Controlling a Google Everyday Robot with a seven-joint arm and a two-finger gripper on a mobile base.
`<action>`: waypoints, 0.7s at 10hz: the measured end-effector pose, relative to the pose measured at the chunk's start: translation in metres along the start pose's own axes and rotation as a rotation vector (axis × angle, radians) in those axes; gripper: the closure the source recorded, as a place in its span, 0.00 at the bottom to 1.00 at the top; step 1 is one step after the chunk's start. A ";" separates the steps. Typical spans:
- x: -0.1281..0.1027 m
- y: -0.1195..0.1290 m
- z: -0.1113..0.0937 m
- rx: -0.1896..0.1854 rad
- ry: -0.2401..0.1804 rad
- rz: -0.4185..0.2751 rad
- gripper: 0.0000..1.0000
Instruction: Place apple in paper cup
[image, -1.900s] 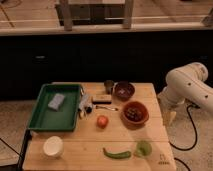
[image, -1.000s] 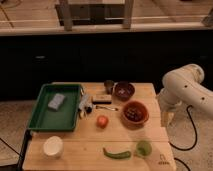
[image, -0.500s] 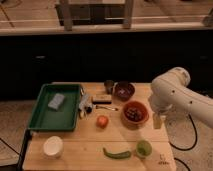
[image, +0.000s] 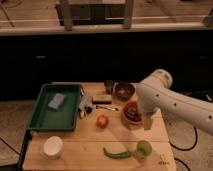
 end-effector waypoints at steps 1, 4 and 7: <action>-0.002 0.000 0.002 0.003 -0.001 -0.009 0.20; -0.037 -0.006 0.005 0.017 -0.008 -0.058 0.20; -0.055 -0.009 0.010 0.033 -0.015 -0.109 0.20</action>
